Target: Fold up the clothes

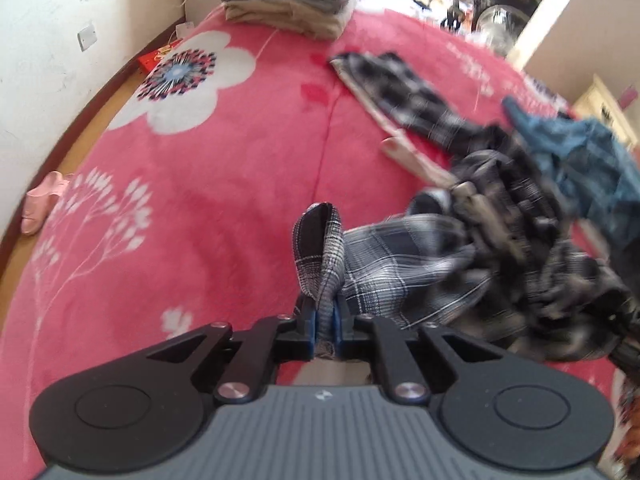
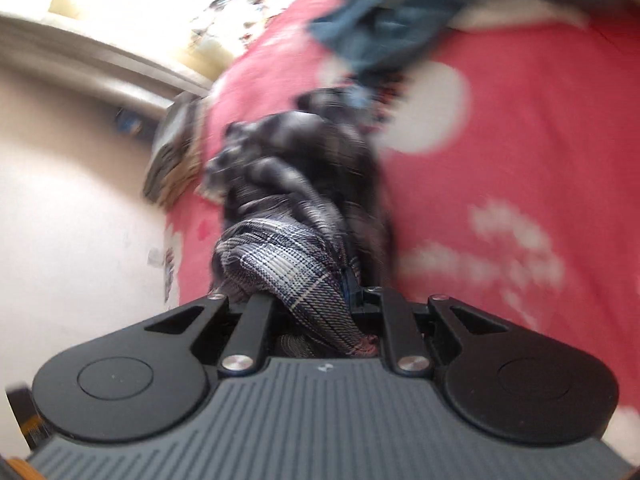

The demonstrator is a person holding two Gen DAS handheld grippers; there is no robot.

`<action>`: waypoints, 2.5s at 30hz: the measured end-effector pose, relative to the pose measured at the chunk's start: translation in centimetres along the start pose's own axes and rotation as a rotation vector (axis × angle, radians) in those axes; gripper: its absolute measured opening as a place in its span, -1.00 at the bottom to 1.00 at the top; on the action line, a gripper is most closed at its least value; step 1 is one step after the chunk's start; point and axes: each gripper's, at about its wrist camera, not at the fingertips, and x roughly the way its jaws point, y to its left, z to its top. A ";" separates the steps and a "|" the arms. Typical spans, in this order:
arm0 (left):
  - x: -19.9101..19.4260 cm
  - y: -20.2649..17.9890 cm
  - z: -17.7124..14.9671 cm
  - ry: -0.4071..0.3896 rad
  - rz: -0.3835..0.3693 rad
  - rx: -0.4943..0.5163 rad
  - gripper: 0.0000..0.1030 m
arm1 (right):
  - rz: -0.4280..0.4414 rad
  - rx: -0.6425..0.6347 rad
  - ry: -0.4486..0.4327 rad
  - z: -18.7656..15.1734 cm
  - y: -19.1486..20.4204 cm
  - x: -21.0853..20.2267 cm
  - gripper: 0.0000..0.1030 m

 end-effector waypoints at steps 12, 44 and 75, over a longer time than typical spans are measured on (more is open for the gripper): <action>-3.6 -3.0 2.0 -0.159 0.032 0.134 0.06 | -0.183 -0.046 -0.052 -1.2 -1.5 -3.7 -0.32; 16.0 -25.4 8.5 -0.081 0.022 1.151 -0.52 | -0.231 -0.406 0.059 2.0 5.6 5.2 0.22; -3.6 -18.4 8.5 -0.512 -0.083 0.501 -0.82 | -0.377 -0.624 -0.286 -3.8 12.0 0.4 0.49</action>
